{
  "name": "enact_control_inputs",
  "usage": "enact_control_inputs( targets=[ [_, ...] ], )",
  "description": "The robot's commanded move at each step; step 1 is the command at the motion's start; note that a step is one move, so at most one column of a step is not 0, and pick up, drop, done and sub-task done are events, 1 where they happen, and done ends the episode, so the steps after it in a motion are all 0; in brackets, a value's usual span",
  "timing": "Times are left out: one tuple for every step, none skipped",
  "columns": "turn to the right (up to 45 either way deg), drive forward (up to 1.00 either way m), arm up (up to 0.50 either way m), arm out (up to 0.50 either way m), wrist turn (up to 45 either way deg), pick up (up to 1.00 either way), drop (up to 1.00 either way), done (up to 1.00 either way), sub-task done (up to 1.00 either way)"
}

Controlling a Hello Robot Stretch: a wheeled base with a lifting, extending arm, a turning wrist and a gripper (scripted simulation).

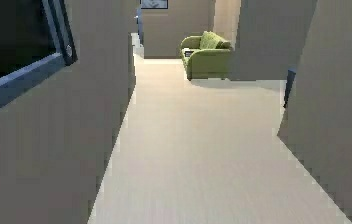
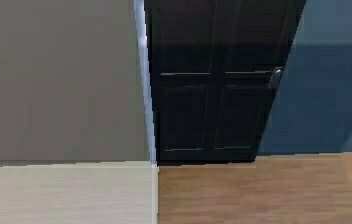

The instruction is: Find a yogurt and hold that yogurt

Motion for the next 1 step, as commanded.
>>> enact_control_inputs(
  targets=[
    [0.0,1.00,0.00,0.00,0.0,0.00,0.00,0.00,0.00]
  ],
)
